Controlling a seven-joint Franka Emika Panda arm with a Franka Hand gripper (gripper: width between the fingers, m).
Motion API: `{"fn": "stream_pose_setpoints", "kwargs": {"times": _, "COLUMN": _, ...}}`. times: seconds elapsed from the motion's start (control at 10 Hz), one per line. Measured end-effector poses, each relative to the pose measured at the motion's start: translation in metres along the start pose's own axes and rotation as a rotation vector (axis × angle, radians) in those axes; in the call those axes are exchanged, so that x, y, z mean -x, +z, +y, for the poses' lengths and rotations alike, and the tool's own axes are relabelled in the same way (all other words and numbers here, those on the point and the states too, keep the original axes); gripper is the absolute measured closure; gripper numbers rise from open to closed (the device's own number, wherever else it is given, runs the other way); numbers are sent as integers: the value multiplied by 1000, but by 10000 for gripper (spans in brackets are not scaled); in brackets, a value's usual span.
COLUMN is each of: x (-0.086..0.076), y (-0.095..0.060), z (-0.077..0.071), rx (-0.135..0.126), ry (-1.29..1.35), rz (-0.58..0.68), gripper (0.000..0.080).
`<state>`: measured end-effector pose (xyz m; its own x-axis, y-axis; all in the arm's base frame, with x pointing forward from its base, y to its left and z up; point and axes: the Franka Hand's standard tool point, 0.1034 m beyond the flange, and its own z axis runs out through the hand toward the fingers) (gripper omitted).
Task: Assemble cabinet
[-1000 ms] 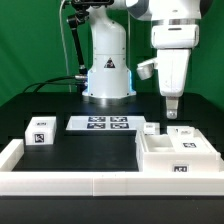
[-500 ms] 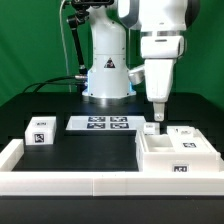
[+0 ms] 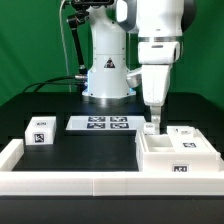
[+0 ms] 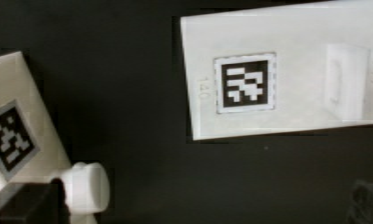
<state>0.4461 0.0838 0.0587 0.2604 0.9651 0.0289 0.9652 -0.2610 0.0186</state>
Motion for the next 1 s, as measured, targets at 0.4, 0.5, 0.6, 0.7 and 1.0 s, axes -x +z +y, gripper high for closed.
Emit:
{"fn": "stream_pose_setpoints", "kwargs": {"times": 0.4, "x": 19, "y": 19, "z": -30, "rx": -6, "ry": -44, "rz": 21, "gripper": 2}}
{"fn": "stream_pose_setpoints", "kwargs": {"times": 0.5, "x": 21, "y": 25, "z": -34, "rx": -13, "ry": -41, "rz": 24, "gripper": 2}}
{"fn": "stream_pose_setpoints", "kwargs": {"times": 0.6, "x": 26, "y": 32, "z": -39, "rx": -23, "ry": -43, "rz": 28, "gripper": 2}}
{"fn": "stream_pose_setpoints", "kwargs": {"times": 0.7, "x": 28, "y": 38, "z": -44, "rx": -34, "ry": -38, "rz": 29, "gripper": 2}}
{"fn": "stream_pose_setpoints", "kwargs": {"times": 1.0, "x": 26, "y": 47, "z": -49, "rx": -34, "ry": -33, "rz": 44, "gripper": 49}}
